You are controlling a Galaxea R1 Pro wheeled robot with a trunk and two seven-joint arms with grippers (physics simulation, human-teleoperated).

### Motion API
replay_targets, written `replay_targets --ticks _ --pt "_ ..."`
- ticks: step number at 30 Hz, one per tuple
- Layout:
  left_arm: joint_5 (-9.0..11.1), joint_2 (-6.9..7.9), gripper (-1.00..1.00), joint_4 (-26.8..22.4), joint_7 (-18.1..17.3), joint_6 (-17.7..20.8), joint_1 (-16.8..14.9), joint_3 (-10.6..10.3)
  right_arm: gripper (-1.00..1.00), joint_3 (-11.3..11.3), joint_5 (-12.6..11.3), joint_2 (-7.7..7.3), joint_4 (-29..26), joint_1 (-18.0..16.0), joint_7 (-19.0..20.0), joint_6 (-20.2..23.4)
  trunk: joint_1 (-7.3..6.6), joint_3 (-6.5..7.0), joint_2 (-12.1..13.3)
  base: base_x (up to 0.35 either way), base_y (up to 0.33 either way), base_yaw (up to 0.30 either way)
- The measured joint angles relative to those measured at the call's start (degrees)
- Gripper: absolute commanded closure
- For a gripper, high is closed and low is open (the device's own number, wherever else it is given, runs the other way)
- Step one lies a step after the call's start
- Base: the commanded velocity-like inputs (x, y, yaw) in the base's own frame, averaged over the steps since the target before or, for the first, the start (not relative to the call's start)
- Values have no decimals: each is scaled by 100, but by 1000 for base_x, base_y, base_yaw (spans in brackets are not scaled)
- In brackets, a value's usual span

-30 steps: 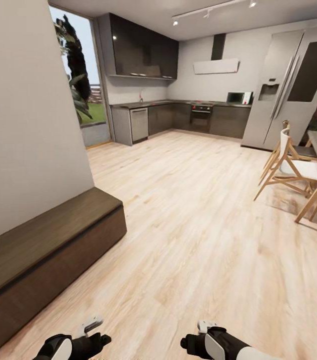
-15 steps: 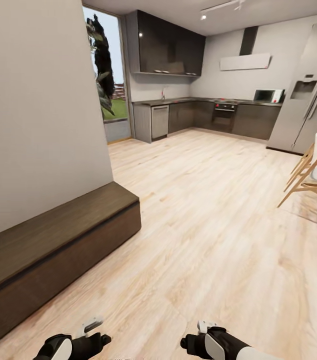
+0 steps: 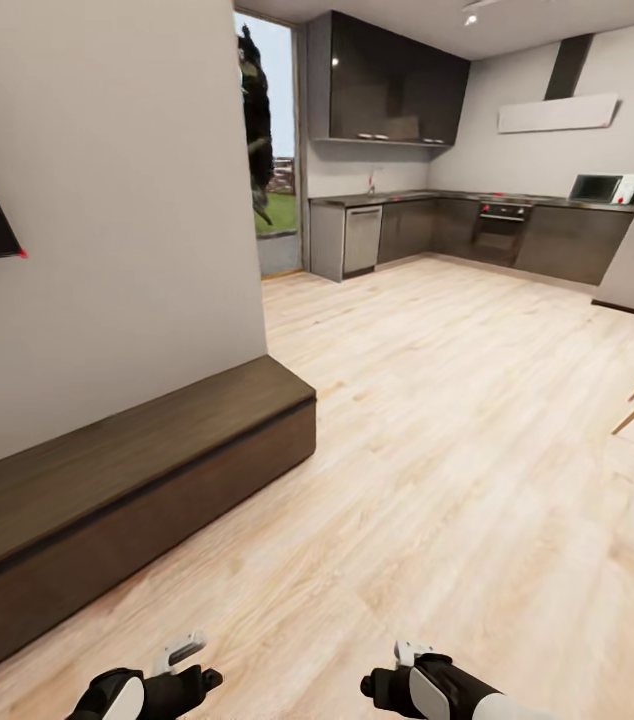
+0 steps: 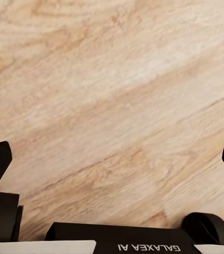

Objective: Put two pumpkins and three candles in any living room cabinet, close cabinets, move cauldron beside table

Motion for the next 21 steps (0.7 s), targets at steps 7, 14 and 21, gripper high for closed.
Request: replay_targets --ticks 7,14,21 --pt "0 0 -100 0 0 0 2 0 -100 1 0 7 0 0 0 -1 0 -35 0 0 0 266" --pt "0 0 -100 0 0 0 1 0 -100 2 0 7 0 0 0 -1 0 -70 0 0 0 266" --pt "0 0 -100 0 0 0 1 0 -100 2 1 8 0 0 0 -1 0 -106 0 0 0 266"
